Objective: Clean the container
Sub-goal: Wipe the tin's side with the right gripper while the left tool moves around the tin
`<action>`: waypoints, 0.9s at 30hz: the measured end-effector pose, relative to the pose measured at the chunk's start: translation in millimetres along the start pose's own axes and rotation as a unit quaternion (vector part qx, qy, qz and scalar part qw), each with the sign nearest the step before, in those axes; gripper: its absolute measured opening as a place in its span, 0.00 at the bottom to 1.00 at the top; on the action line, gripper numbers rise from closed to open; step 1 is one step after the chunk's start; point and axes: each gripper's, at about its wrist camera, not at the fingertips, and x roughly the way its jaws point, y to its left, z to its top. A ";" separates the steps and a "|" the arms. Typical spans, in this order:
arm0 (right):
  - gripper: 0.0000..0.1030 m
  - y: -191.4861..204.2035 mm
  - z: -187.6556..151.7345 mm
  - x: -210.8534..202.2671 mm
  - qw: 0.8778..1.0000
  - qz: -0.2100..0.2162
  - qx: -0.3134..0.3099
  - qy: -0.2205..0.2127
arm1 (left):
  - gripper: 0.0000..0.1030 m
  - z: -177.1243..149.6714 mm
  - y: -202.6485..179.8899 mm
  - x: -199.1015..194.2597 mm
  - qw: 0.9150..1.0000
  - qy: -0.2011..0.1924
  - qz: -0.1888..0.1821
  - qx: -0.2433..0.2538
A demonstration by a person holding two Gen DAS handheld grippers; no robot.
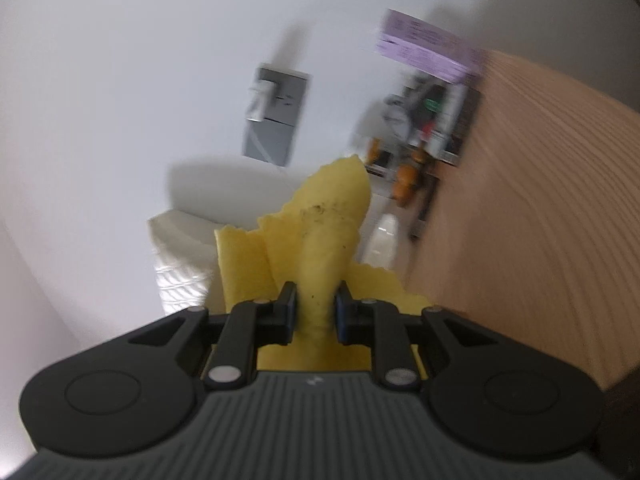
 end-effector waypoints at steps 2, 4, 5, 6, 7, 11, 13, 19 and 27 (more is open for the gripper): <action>0.21 6.7 3.8 -0.3 1.000 0.016 -0.005 -0.002 | 0.80 0.6 6.5 2.1 1.000 0.001 -0.007 0.001; 0.21 6.3 4.7 -0.6 1.000 0.017 -0.007 -0.001 | 0.80 1.0 13.6 4.5 1.000 0.001 -0.015 0.000; 0.21 1.7 3.8 -0.7 1.000 0.011 -0.003 0.000 | 0.80 1.0 17.4 5.7 1.000 0.001 -0.019 0.001; 0.21 -2.9 2.8 -0.8 1.000 0.004 0.001 0.001 | 0.80 0.8 20.5 6.8 1.000 -0.001 -0.022 0.003; 0.21 -7.6 1.8 -1.0 1.000 -0.002 0.006 0.003 | 0.80 0.7 23.2 7.9 1.000 -0.002 -0.023 0.005; 0.21 -16.9 2.2 -1.8 1.000 -0.013 0.013 0.006 | 0.80 0.7 30.1 10.9 1.000 -0.004 -0.020 0.004; 0.21 -13.7 6.5 -1.6 1.000 -0.002 0.004 0.001 | 0.80 1.2 32.8 12.1 1.000 -0.004 -0.018 0.004; 0.21 -13.7 24.6 4.3 1.000 0.008 -0.010 -0.005 | 0.86 8.3 41.9 13.3 1.000 -0.010 0.005 -0.004; 0.21 -20.9 55.1 32.9 0.999 0.028 -0.027 0.023 | 0.82 -8.6 -57.2 -39.0 0.996 -0.023 0.082 -0.008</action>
